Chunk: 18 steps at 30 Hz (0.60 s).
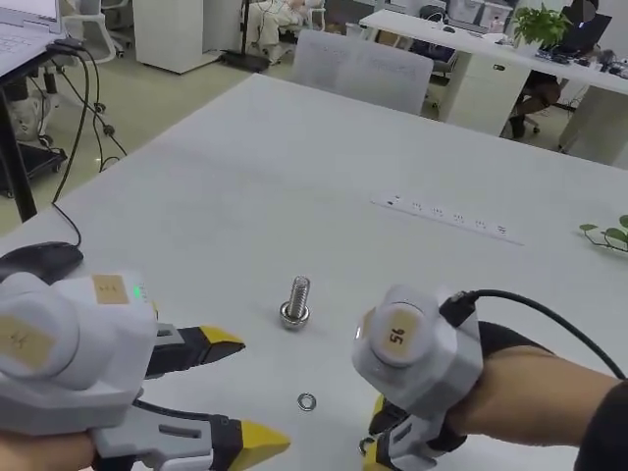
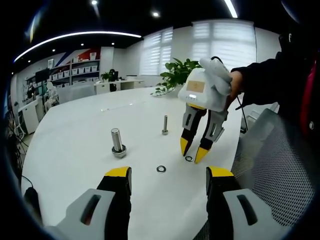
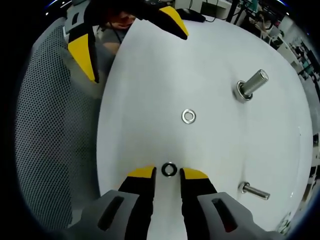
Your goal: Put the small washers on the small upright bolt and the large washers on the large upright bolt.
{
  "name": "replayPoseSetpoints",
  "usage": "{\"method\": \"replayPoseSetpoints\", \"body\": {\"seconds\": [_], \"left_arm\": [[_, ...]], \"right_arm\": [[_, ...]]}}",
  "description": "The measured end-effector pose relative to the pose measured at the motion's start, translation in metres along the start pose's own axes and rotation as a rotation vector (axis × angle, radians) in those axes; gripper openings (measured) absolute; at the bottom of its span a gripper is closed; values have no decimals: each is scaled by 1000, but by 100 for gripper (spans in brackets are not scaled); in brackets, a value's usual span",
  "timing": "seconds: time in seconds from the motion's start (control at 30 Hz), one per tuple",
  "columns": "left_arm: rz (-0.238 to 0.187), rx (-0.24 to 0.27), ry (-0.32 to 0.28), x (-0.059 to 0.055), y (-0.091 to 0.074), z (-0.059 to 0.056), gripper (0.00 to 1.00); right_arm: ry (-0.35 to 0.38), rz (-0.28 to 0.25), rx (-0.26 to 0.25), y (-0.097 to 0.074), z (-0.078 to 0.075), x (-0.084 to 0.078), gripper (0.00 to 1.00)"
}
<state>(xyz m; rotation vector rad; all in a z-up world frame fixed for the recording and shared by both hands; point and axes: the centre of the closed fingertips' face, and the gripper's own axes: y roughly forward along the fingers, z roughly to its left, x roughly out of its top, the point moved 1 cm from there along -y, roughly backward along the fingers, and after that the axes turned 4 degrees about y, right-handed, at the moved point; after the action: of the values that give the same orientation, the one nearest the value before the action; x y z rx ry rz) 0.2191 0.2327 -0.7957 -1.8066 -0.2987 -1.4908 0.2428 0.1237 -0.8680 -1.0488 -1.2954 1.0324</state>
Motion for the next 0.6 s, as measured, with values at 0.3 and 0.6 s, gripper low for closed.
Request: {"method": "replayPoseSetpoints", "body": {"seconds": [0.3,0.6], "left_arm": [[0,-2,-1,0,2,0,59],[5,-4,2,-1,3,0,59]], "right_arm": [[-9,2,-5,1,-1,-1,15],[-8,-4,-8,1,-1,-1,14]]}}
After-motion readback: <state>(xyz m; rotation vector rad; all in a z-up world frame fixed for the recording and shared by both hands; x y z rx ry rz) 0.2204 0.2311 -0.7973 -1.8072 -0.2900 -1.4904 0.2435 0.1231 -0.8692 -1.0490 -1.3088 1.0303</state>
